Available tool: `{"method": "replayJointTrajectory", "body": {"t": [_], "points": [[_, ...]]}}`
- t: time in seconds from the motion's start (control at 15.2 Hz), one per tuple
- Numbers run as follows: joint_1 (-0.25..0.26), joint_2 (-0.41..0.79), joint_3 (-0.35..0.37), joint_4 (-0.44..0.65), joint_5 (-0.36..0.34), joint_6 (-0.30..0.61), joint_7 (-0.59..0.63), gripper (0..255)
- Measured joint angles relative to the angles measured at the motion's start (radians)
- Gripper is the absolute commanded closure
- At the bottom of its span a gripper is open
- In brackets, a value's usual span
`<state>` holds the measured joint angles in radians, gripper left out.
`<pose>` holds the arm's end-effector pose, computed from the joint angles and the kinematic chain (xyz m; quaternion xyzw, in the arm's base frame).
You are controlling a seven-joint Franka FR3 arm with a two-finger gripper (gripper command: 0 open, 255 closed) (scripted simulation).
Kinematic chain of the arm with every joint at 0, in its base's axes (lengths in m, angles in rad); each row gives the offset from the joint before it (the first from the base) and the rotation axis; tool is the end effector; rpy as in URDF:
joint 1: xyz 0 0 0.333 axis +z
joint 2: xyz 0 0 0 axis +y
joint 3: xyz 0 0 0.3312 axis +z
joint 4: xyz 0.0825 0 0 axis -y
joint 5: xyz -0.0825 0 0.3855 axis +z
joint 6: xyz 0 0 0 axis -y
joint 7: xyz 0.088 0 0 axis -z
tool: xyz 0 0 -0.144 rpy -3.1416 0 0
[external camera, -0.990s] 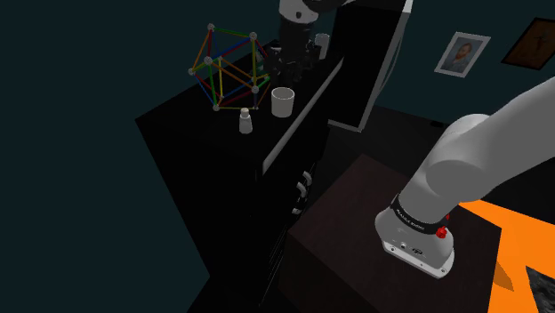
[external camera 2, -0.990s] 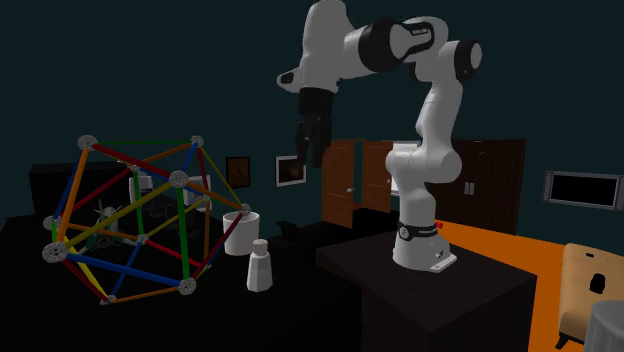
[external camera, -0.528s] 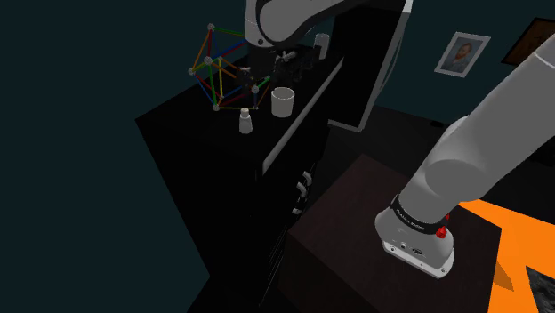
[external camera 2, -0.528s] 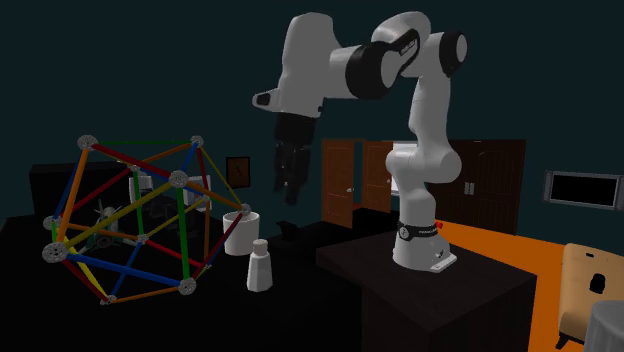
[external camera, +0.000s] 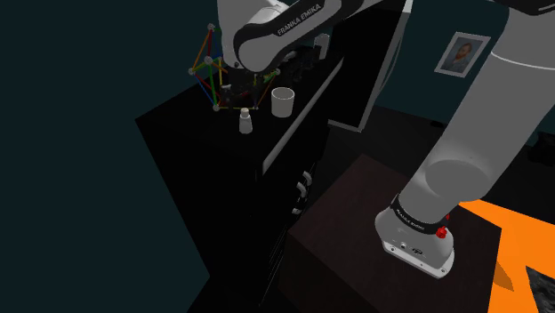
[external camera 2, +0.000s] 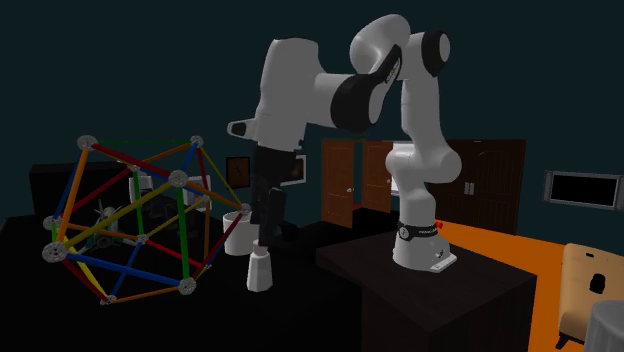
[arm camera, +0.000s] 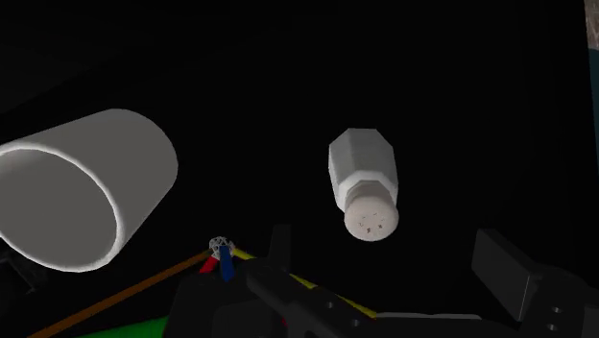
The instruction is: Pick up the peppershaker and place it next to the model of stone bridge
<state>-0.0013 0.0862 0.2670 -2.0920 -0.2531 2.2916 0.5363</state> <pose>0.5622 0.1385 0.3732 0.9927 -0.0579 0.0884 0.0584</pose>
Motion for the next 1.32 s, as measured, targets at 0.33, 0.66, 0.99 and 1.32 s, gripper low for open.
{"method": "replayJointTrajectory", "body": {"t": [0.33,0.66,0.99,1.32], "points": [[0.004,0.039,-0.001,-0.007,-0.033,0.06,0.024,0],[0.006,0.046,0.006,-0.011,-0.041,0.078,0.033,0],[0.002,0.054,0.008,0.001,-0.045,0.08,0.032,255],[-0.001,0.055,0.002,-0.01,-0.043,0.078,0.037,255]]}}
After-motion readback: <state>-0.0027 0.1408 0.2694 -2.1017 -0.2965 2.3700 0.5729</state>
